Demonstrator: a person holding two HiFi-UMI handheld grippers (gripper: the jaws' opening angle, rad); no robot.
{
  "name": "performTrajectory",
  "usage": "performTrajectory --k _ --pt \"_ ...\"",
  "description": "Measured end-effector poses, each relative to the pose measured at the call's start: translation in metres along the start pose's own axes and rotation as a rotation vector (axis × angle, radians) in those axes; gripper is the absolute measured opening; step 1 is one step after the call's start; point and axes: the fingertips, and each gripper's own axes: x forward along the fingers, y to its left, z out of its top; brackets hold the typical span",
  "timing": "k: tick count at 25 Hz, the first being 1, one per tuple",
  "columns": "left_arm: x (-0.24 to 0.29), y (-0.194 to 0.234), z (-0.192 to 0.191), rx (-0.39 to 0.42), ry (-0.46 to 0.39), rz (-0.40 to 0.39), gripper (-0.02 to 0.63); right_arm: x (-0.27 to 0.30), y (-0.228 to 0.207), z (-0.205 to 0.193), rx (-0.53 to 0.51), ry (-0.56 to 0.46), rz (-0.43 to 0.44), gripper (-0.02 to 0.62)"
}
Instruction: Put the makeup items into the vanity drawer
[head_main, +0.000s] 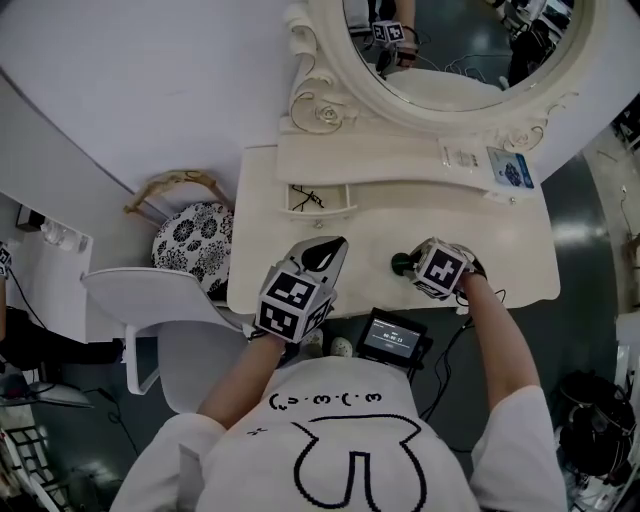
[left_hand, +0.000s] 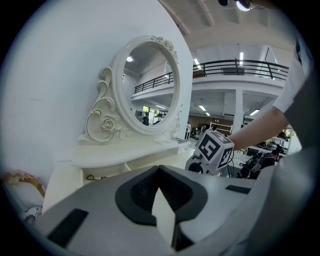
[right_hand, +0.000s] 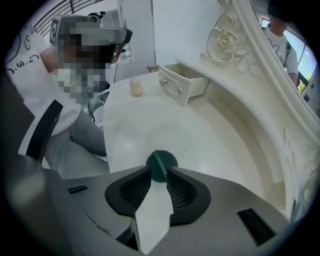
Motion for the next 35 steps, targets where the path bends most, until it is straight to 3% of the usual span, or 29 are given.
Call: performTrajectory --k 12,15,16,35 --pt "-0.007 0.016 -0.007 -0.018 0.008 0.047 -0.006 0.02 -0.004 -0.003 0.009 0.022 0.082 0.113" --pt "-0.008 0.018 -0.009 -0.025 0.009 0.052 -0.006 0.019 -0.006 -0.003 0.026 0.008 0.092 0.073" --pt "-0.008 0.019 -0.009 -0.025 0.009 0.052 -0.006 0.019 -0.007 -0.003 0.024 0.006 0.087 -0.003" --pt "-0.017 0.014 -0.005 -0.024 -0.02 0.038 -0.006 -0.016 0.015 0.027 0.096 -0.108 0.13 -0.005"
